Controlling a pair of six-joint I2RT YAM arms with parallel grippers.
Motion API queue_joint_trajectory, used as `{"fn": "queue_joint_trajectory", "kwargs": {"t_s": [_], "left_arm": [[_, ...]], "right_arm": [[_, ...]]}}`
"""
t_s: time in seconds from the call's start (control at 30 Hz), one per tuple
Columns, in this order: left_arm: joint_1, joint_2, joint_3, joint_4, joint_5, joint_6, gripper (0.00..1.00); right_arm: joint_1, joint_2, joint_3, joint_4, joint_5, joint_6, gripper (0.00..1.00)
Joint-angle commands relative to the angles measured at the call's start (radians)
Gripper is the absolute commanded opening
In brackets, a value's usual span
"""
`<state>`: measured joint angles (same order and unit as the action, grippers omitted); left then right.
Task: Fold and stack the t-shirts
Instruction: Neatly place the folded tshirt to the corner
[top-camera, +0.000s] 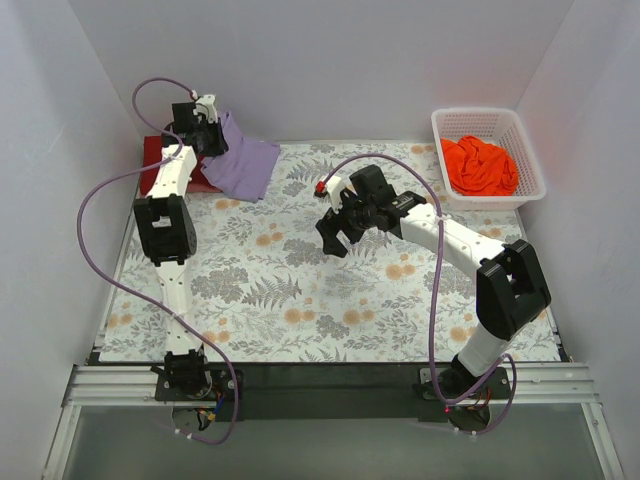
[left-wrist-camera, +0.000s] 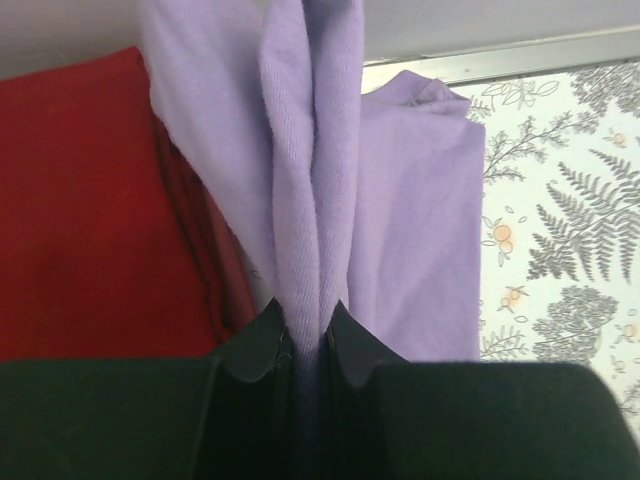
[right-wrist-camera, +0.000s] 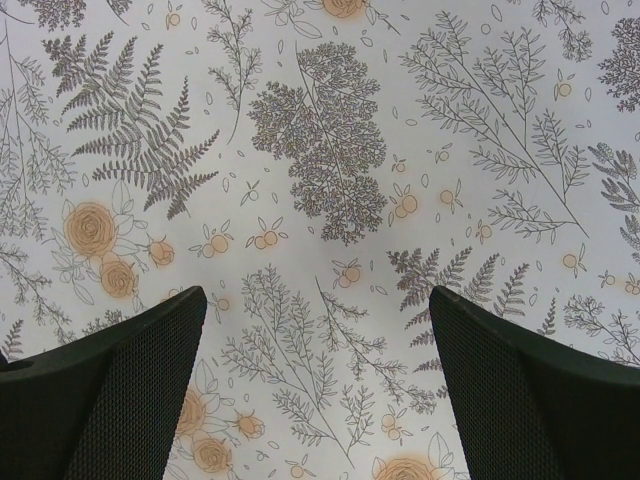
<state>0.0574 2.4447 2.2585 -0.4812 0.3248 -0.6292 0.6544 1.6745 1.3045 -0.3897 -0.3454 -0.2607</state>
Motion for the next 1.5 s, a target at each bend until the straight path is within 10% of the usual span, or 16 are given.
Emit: {"fn": "queue_joint_trajectory", "kwargs": {"t_s": [0.0,1.47], "left_arm": [[-0.004,-0.088,0.036,0.030,-0.039,0.114,0.00],[0.036,-0.316,0.024,0.012,-0.036,0.102,0.00]], "right_arm": [[-0.001,-0.027,-0.005,0.014,-0.024,0.008,0.98],[-0.001,-0.015,-0.010,0.014,-0.020,0.031,0.98]]}}
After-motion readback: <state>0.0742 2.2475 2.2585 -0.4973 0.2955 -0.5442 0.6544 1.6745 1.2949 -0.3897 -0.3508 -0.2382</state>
